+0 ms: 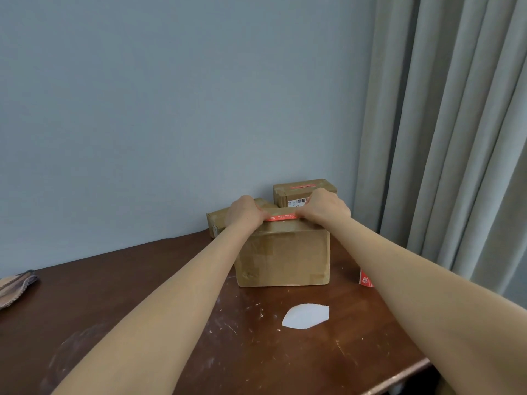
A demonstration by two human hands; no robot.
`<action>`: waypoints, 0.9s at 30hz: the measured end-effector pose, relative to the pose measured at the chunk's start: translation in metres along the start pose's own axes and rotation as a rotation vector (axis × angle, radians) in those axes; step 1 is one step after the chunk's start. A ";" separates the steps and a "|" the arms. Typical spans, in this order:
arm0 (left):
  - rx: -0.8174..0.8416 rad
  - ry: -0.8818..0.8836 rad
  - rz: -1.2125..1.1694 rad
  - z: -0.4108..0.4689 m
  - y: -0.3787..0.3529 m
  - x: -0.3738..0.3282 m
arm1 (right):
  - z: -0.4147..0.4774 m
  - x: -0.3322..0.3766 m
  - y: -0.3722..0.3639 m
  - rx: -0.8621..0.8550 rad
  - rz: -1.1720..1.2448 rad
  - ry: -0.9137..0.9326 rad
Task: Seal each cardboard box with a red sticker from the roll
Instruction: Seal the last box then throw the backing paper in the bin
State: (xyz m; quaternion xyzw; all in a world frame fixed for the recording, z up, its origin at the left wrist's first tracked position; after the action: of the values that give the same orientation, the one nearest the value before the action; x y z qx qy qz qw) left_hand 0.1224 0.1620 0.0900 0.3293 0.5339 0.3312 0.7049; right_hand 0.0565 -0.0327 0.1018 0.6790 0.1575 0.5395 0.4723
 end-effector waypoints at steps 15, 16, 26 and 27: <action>0.001 -0.022 0.065 -0.002 -0.003 -0.003 | -0.009 0.006 -0.001 -0.024 -0.085 -0.024; 0.004 -0.021 0.070 -0.003 -0.003 -0.003 | -0.010 0.006 -0.001 -0.029 -0.096 -0.026; 0.017 -0.018 0.079 -0.006 -0.004 -0.005 | -0.012 0.007 -0.002 -0.022 -0.134 -0.038; 0.020 -0.021 0.083 -0.006 -0.005 -0.005 | -0.012 0.007 -0.002 -0.021 -0.139 -0.039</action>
State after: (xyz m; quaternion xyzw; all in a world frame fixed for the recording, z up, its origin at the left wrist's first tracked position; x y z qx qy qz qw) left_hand 0.1160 0.1559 0.0877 0.3616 0.5156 0.3513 0.6928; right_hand 0.0493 -0.0205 0.1039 0.6719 0.1894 0.4939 0.5185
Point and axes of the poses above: each hand's wrist, its own z-axis towards the middle knuckle, its own y-axis out of the back of the hand, x = y × z, the point moved 10 cm from there along z, towards the middle knuckle, and after that the axes turned 8 degrees about -y, right-handed, at the moved point
